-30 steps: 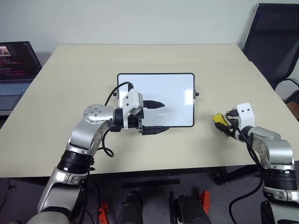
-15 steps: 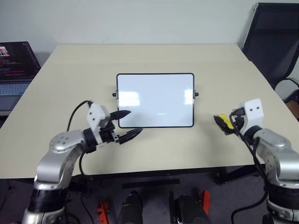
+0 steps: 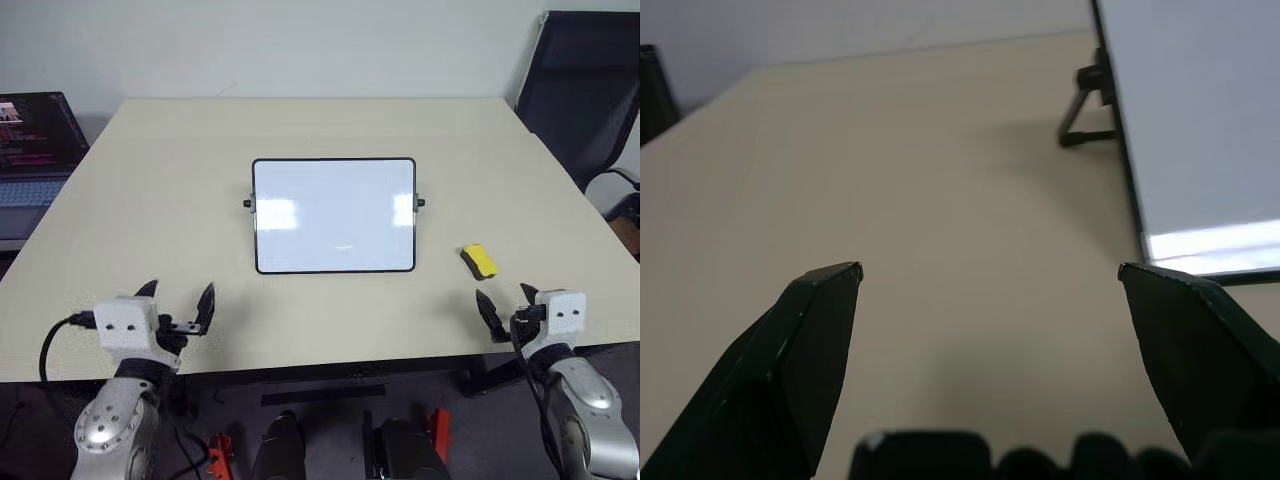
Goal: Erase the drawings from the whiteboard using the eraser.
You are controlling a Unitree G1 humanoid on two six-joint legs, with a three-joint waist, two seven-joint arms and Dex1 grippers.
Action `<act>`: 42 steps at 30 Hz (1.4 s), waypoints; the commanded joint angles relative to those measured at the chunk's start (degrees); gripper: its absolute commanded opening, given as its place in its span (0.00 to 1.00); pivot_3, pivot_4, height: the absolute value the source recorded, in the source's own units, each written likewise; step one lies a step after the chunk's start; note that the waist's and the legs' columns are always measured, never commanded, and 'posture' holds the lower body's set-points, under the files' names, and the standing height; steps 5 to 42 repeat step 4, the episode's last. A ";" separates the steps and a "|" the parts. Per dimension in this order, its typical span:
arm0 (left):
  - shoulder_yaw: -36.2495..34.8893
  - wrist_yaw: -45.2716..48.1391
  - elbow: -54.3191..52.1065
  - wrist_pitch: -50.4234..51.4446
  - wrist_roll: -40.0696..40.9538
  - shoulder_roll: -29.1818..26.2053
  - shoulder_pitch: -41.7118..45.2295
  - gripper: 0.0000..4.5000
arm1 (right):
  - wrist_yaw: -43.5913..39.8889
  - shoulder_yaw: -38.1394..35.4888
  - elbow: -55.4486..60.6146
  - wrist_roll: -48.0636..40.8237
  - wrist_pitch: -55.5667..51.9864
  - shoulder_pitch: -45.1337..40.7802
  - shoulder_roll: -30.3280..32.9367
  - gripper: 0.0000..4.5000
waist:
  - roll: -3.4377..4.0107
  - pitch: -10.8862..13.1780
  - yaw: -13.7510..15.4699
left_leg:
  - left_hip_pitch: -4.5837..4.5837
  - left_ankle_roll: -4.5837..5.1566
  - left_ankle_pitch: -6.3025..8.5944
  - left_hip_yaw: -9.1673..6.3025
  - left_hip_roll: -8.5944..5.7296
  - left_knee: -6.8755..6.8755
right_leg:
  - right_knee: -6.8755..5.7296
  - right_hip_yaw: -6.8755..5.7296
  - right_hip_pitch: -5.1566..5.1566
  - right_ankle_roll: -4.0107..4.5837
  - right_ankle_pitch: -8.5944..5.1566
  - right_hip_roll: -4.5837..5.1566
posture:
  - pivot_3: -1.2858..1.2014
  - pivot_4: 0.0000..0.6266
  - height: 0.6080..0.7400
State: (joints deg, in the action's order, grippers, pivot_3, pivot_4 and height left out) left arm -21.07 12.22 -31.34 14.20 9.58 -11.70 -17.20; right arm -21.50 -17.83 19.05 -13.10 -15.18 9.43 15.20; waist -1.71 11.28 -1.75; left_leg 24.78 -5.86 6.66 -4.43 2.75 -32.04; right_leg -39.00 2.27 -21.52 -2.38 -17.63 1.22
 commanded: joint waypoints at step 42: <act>1.09 -3.63 1.97 -2.80 -3.35 -0.11 2.63 1.00 | -0.02 -0.37 -0.22 -2.91 -0.47 -3.60 1.71 1.00 | -0.06 -0.05 -0.07 | 0.02 -0.01 0.02 0.05 -0.03 -0.13 | 0.11 0.08 -0.19 0.00 0.00 0.06 | 0.52 0.24 1.00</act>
